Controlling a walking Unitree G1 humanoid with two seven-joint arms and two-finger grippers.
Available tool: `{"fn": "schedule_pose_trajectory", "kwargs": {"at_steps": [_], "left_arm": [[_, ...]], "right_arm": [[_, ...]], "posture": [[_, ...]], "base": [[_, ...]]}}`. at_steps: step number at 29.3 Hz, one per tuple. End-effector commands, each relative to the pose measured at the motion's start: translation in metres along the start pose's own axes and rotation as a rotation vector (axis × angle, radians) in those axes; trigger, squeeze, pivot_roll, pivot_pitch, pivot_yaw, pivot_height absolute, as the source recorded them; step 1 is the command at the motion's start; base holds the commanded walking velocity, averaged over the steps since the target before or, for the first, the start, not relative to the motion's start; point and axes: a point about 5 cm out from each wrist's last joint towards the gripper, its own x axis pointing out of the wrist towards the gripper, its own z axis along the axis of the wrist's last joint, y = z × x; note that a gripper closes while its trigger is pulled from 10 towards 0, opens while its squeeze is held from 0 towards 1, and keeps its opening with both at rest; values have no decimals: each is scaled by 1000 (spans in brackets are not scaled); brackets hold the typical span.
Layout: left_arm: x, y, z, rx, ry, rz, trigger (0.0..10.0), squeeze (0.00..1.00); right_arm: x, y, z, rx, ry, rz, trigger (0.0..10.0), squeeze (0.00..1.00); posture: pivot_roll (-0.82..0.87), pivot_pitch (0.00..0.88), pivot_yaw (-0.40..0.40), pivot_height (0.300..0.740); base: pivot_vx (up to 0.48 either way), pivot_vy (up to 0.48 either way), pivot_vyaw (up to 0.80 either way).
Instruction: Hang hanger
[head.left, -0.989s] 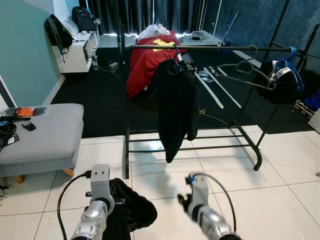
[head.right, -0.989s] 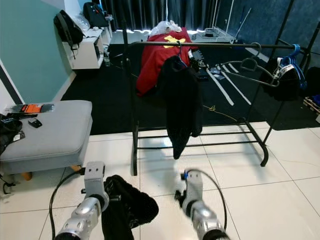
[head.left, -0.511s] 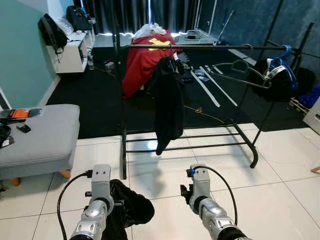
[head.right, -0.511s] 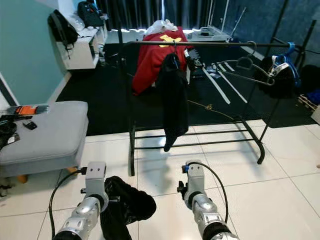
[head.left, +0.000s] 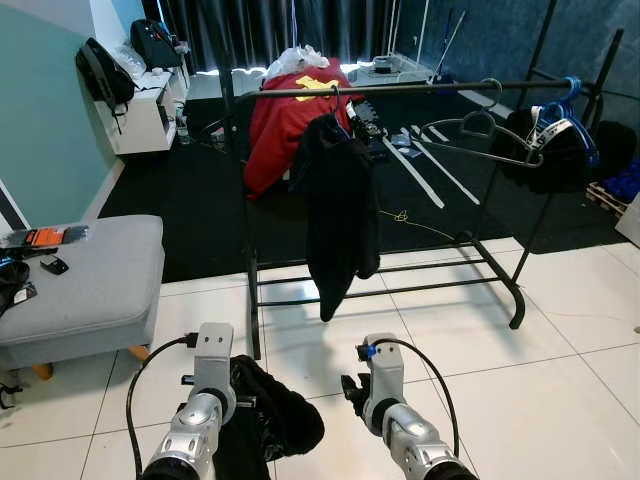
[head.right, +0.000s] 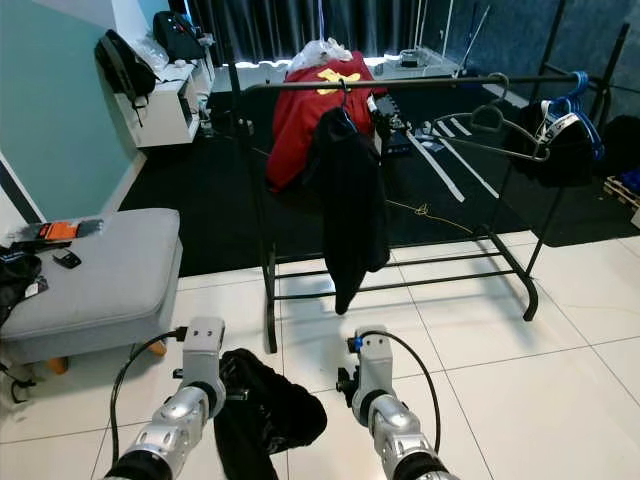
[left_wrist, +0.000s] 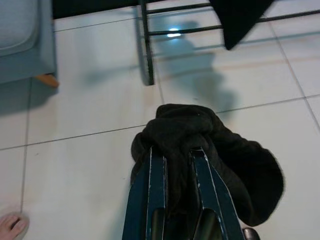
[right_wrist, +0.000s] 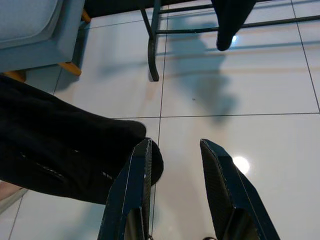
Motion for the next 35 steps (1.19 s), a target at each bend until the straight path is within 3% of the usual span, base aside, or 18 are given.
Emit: {"fn": "schedule_pose_trajectory", "kwargs": {"at_steps": [1,6,7,12,17,20,22,24,27,28,32,35], "left_arm": [[4,9,15,6,-52,40,10000,0],[-1,10,15,-43,-78,37,10000,0],[-4,8,13,-48,-93,19,10000,0],[-5,6,13,-63,-102,2,10000,0],[-3,-1,17,-25,-110,-48,10000,0],[-1,0,16,-10,-88,-22,10000,0],[-2,5,14,-66,-78,10,10000,0],[-3,3,12,-79,-72,0,10000,0],[-5,-1,12,-92,-78,-18,10000,0],[-6,-4,12,-102,-84,-31,10000,0],[-9,-8,10,-17,-72,-52,10000,0],[-11,-10,9,-37,-73,-61,10000,0]], "right_arm": [[2,0,13,-6,-41,36,10000,0],[3,-14,33,-13,-126,-14,10000,0],[2,-19,35,13,-138,-78,10000,0],[2,-23,35,105,-135,-111,10000,0],[2,-19,22,43,-66,-119,10000,0],[1,-17,15,25,-45,-121,10000,0],[-1,-16,11,22,-45,-147,10000,0],[-2,-18,11,69,-70,-170,10000,0],[-3,-20,10,63,-66,-171,10000,0],[-3,-20,10,56,-61,-171,10000,0],[-2,-20,14,7,-66,-163,10000,0],[0,-16,20,-48,-86,-133,10000,0]], "posture": [[-3,61,2,740],[15,46,-12,740],[13,37,-12,740],[16,26,-9,740],[35,45,-5,740],[29,36,-10,740],[18,51,-3,740],[26,79,-4,740],[25,83,-5,740],[23,78,-4,740],[18,94,-14,740],[16,109,-26,740]], "base": [[0,0,0],[0,0,0],[0,0,0],[0,0,0],[0,0,0],[0,0,0],[0,0,0],[0,0,0],[0,0,0],[0,0,0],[0,0,0],[0,0,0]]}}
